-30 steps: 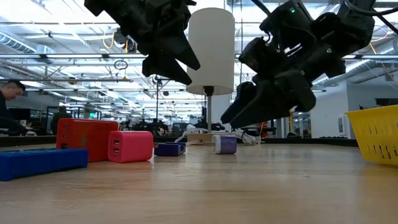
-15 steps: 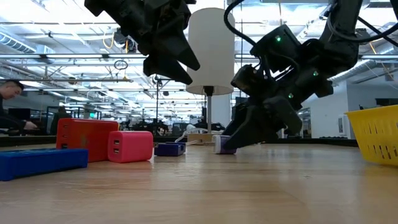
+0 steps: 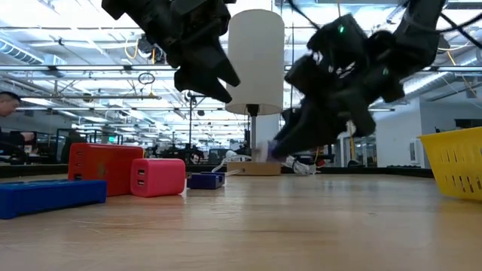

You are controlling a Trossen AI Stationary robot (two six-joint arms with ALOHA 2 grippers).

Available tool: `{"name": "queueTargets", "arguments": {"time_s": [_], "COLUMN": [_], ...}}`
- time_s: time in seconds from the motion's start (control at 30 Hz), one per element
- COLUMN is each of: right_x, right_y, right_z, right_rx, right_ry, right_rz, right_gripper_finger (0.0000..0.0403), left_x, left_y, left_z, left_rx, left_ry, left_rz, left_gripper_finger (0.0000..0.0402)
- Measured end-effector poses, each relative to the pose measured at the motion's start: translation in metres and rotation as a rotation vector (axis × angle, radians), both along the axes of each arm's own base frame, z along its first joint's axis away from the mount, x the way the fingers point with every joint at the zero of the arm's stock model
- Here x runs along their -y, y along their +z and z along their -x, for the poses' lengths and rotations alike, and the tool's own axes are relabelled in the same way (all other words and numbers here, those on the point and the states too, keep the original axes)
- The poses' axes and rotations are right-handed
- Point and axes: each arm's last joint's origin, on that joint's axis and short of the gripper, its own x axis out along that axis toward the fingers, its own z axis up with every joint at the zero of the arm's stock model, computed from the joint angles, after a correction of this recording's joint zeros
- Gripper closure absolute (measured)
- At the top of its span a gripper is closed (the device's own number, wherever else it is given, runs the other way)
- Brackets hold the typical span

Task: Pick & Place Office items
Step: Put the violet charger adapter into the bottom yellow bin

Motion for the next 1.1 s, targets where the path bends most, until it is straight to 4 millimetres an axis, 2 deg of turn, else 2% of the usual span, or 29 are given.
{"name": "queueTargets", "arguments": {"time_s": [0.17,0.3,0.4,0.5,0.7,0.8,0.97,1.1], "right_x": [0.0,0.001,0.002,0.002,0.003,0.001,0.0,-0.001], "right_y": [0.038,0.059,0.066,0.071,0.086,0.094,0.102,0.103], "right_z": [0.015,0.037,0.06,0.081,0.114,0.129,0.15,0.163], "right_rx": [0.041,0.113,0.157,0.207,0.319,0.353,0.43,0.484], "right_ry": [0.002,0.003,0.001,-0.013,-0.03,0.002,0.068,0.092], "right_rz": [0.004,0.002,0.001,-0.013,-0.084,-0.135,-0.191,-0.196], "right_gripper_finger": [0.0282,0.0282,0.0282,0.0282,0.0282,0.0282,0.0282,0.0282], "left_x": [-0.003,-0.001,0.003,0.001,-0.013,-0.017,-0.021,-0.024], "left_y": [0.007,0.036,0.044,0.039,0.01,0.006,0.0,-0.004], "left_z": [0.01,0.025,0.046,0.073,0.131,0.154,0.181,0.195], "left_rx": [-0.036,0.095,0.181,0.285,0.401,0.475,0.554,0.604], "left_ry": [-0.024,-0.029,-0.065,-0.057,0.066,0.091,0.092,0.083], "left_rz": [-0.038,-0.128,-0.175,-0.195,-0.175,-0.156,-0.162,-0.184], "left_gripper_finger": [0.0137,0.0146,0.0151,0.0155,0.0148,0.0142,0.0133,0.0133]}}
